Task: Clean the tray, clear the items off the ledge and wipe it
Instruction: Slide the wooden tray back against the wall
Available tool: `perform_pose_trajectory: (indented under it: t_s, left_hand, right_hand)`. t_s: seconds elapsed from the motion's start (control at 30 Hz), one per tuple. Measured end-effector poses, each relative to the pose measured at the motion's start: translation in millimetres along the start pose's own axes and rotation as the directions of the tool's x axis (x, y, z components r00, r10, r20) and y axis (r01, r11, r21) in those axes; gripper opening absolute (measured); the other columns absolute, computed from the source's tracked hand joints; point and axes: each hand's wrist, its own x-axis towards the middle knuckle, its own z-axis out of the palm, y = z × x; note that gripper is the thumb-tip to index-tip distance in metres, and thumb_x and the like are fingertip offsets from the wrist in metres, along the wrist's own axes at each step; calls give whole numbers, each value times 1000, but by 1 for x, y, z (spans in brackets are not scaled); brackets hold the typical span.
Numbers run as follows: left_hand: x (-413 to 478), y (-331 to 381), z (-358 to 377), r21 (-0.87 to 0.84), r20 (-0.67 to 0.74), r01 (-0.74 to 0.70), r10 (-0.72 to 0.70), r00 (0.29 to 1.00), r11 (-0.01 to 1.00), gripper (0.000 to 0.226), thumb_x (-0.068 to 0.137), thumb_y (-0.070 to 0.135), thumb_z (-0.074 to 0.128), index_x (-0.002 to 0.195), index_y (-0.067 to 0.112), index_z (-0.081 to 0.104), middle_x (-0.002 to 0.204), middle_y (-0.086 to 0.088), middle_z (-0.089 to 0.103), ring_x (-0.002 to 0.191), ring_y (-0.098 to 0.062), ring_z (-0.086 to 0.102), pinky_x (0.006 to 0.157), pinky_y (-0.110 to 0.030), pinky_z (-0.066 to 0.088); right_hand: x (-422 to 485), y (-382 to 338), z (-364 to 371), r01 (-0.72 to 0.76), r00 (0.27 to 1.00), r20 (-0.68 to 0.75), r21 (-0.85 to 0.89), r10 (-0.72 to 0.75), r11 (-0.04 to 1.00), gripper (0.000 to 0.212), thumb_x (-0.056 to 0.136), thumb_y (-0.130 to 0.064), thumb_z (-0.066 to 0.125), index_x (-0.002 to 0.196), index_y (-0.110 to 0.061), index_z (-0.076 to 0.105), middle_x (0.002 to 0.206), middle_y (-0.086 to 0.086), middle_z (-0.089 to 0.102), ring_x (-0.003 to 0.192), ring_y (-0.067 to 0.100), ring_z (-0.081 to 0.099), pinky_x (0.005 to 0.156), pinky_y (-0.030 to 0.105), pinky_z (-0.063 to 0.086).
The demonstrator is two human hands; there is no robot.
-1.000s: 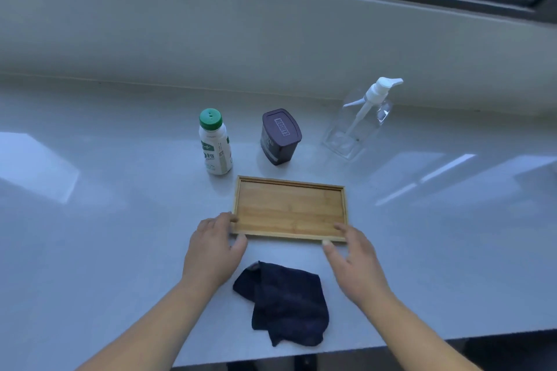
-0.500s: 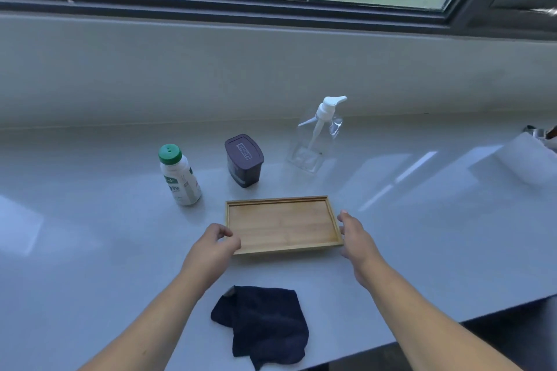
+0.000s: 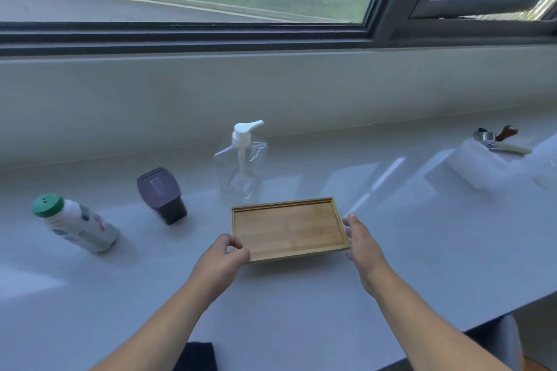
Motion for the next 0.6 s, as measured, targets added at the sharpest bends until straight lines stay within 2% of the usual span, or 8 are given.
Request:
perform_pose_trajectory:
  t_s: [0.13, 0.27, 0.33, 0.6]
  left_hand:
    - [22, 40, 52, -18, -15, 19, -19, 1000, 1000, 25, 65, 47, 58, 88, 38, 61, 78, -1, 64, 63, -18, 50, 59, -32, 36]
    - [50, 81, 95, -47, -54, 26, -28, 998, 999, 31, 63, 45, 57, 92, 34, 61, 77, 0, 62, 63, -19, 50, 59, -32, 36]
    - [67, 100, 110, -68, -94, 27, -33, 995, 997, 30, 64, 45, 57, 92, 35, 60, 76, 1, 61, 62, -20, 49, 59, -32, 36]
    - [123, 156, 133, -78, -235, 21, -39, 971, 997, 32, 65, 48, 56, 95, 35, 58, 103, 6, 64, 74, -20, 59, 62, -33, 40]
  right_hand:
    - [51, -16, -48, 16, 1000, 20, -2, -16, 1000, 57, 104, -60, 34, 143, -23, 53, 145, -3, 52, 138, 18, 45, 121, 49, 29]
    - [108, -34, -83, 44, 997, 62, -13, -43, 999, 51, 104, -61, 33, 134, -27, 56, 141, -3, 55, 134, 18, 47, 121, 48, 30]
    - [135, -43, -94, 58, 996, 70, -50, -54, 997, 57, 103, -63, 32, 138, -25, 55, 142, -3, 55, 134, 19, 47, 120, 48, 31]
    - [213, -88, -100, 75, 986, 152, -84, -62, 994, 88, 78, -81, 29, 145, -28, 50, 145, -5, 52, 136, 20, 44, 117, 45, 32]
